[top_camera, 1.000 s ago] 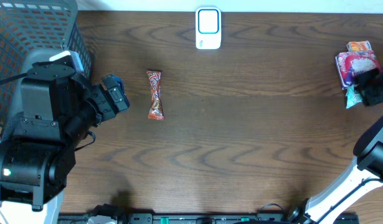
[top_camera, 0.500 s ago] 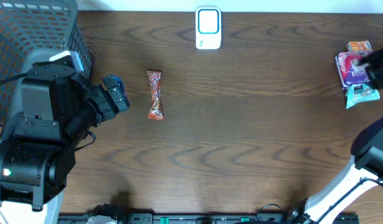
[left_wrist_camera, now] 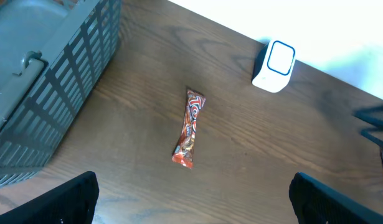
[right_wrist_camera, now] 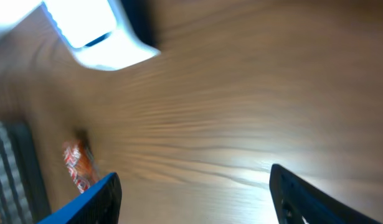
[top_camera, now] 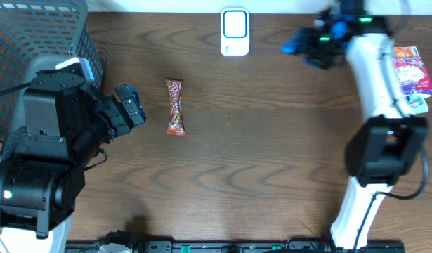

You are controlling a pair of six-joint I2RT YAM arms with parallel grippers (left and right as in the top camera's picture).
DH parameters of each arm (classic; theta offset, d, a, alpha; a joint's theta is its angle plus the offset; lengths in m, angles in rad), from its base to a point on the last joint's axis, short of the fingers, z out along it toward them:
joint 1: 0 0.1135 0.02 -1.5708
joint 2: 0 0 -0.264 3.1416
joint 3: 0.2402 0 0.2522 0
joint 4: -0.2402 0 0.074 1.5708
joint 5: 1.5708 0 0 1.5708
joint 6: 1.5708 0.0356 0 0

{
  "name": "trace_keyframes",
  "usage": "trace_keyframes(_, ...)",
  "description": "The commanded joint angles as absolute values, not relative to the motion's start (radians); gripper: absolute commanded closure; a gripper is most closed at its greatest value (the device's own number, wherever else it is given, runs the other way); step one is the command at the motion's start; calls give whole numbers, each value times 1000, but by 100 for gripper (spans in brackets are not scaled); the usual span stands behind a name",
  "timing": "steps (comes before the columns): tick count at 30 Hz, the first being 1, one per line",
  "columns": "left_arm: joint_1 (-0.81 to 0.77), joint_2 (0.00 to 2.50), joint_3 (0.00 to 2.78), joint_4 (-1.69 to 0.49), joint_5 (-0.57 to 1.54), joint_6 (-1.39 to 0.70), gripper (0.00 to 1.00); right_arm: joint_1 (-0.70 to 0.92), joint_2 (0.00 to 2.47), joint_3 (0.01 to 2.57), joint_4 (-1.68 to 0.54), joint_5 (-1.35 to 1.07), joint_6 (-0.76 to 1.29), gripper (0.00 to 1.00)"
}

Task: Scan the item barcode
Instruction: 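Reach the right gripper to the orange candy bar and grasp it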

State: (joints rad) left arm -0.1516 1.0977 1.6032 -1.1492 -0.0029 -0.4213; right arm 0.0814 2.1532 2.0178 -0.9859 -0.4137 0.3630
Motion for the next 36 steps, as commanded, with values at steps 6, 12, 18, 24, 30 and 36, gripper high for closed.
trace_keyframes(6,-150,1097,1605,-1151,-9,-413,2,422,2176,1936,-829,-178,480,3)
trace_keyframes(12,-150,1097,1605,-1151,-9,-413,2,606,2190,1885,-691,-35,482,11)
trace_keyframes(18,-150,1097,1605,-1151,-9,-413,2,716,2219,1843,-602,28,488,27)
trace_keyframes(24,-150,1097,1605,-1151,-9,-413,2,768,2283,1842,-546,39,501,39)
trace_keyframes(30,-150,1097,1605,-1151,-9,-413,2,807,2354,1842,-514,47,500,42)
trace_keyframes(36,-150,1097,1605,-1151,-9,-413,2,813,2374,1842,-517,47,501,73)
